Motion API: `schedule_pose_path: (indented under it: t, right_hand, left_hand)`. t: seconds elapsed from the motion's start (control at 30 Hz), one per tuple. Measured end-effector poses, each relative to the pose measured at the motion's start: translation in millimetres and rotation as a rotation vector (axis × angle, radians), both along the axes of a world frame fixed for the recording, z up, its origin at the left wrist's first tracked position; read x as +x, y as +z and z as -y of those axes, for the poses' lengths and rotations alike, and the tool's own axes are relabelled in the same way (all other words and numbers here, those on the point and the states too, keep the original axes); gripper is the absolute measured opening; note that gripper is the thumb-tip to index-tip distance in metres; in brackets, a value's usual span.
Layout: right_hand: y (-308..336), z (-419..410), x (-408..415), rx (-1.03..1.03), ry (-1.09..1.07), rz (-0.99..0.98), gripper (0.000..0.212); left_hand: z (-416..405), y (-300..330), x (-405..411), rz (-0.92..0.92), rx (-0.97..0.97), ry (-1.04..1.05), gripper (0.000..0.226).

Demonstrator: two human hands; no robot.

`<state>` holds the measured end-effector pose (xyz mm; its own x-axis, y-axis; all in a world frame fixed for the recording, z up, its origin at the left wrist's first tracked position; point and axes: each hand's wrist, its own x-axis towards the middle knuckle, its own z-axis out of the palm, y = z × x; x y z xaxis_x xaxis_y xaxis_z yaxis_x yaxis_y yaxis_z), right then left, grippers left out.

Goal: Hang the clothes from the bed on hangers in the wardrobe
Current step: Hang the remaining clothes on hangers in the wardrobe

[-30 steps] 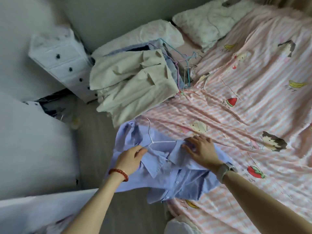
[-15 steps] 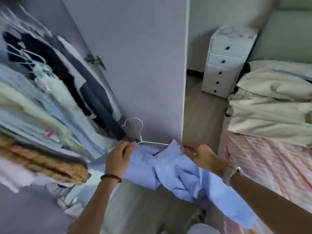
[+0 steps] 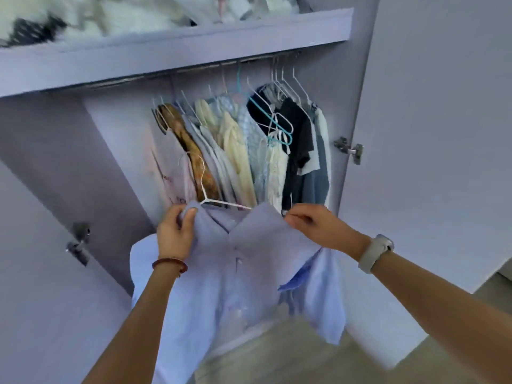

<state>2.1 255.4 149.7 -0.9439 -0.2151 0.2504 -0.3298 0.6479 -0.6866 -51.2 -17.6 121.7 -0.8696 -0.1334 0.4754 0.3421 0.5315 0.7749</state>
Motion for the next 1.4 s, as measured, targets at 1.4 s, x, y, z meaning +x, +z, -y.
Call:
schedule_pose_path:
  t: [1.4]
  right_hand:
    - [40.7, 255.7, -272.1, -0.235, -0.368, -0.456, 0.031]
  left_hand:
    - [139.4, 152.9, -173.8, -0.517, -0.799, 0.69, 0.062]
